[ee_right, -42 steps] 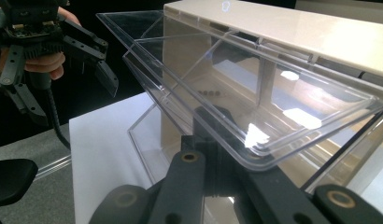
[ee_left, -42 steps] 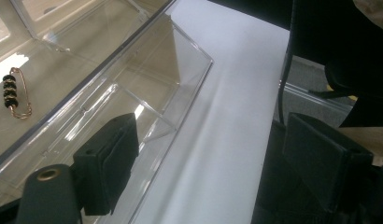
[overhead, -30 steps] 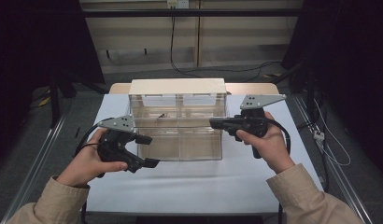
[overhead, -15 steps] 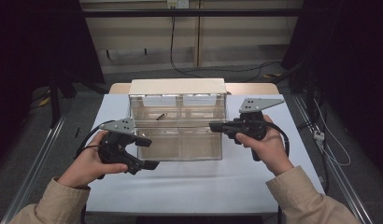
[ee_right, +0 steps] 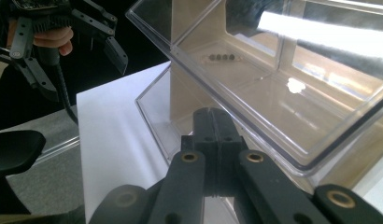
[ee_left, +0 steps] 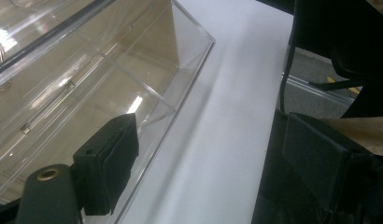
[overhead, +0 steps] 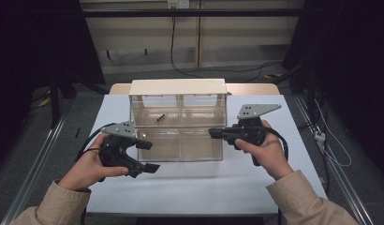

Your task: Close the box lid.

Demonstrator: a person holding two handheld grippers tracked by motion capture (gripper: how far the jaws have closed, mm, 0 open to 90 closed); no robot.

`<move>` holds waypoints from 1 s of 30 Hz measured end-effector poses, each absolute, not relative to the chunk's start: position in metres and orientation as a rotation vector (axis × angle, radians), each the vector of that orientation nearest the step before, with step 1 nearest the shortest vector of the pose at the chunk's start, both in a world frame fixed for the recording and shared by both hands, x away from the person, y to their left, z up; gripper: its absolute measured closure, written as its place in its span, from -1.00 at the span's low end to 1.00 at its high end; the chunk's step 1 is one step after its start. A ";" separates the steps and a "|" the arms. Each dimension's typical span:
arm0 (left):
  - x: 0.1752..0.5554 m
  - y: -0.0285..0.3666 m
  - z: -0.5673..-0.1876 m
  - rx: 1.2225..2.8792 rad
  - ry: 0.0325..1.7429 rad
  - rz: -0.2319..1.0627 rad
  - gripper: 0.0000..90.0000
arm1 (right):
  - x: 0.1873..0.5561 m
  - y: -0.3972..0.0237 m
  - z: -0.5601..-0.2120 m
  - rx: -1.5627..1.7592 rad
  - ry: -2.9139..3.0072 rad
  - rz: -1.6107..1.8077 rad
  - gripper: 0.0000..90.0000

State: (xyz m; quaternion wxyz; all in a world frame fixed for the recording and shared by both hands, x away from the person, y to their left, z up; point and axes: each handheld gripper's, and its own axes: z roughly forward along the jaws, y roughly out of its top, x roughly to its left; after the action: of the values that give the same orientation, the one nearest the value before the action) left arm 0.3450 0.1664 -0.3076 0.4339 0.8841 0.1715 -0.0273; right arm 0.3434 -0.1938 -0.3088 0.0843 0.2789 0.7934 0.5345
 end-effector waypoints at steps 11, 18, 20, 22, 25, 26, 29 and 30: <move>0.344 0.166 -0.312 2.202 0.430 -0.074 -0.59 | 0.338 -0.201 -0.312 0.825 2.360 1.639 0.89; 0.343 0.167 -0.316 2.195 0.433 -0.076 -0.60 | 0.329 -0.205 -0.318 0.796 2.377 1.614 0.24; 0.342 0.168 -0.317 2.197 0.431 -0.068 -0.60 | 0.326 -0.206 -0.320 0.803 2.372 1.610 0.05; 0.341 0.169 -0.318 2.200 0.427 -0.064 -0.61 | 0.323 -0.208 -0.323 0.800 2.377 1.602 -0.02; 0.340 0.170 -0.321 2.205 0.428 -0.056 -0.62 | 0.320 -0.212 -0.329 0.814 2.366 1.572 -0.23; 0.339 0.170 -0.322 2.203 0.429 -0.058 -0.62 | 0.319 -0.213 -0.330 0.822 2.370 1.566 -0.25; 0.339 0.172 -0.324 2.212 0.435 -0.046 -0.63 | 0.317 -0.217 -0.336 0.826 2.385 1.536 -0.31; 0.338 0.172 -0.326 2.217 0.439 -0.042 -0.63 | 0.316 -0.218 -0.338 0.834 2.382 1.529 -0.34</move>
State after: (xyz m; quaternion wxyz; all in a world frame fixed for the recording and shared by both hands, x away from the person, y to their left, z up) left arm 0.3381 0.1723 -0.3258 0.4264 0.8871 0.1758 -0.0169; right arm 0.3162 -0.2177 -0.3377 0.0951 0.2813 0.8037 0.5157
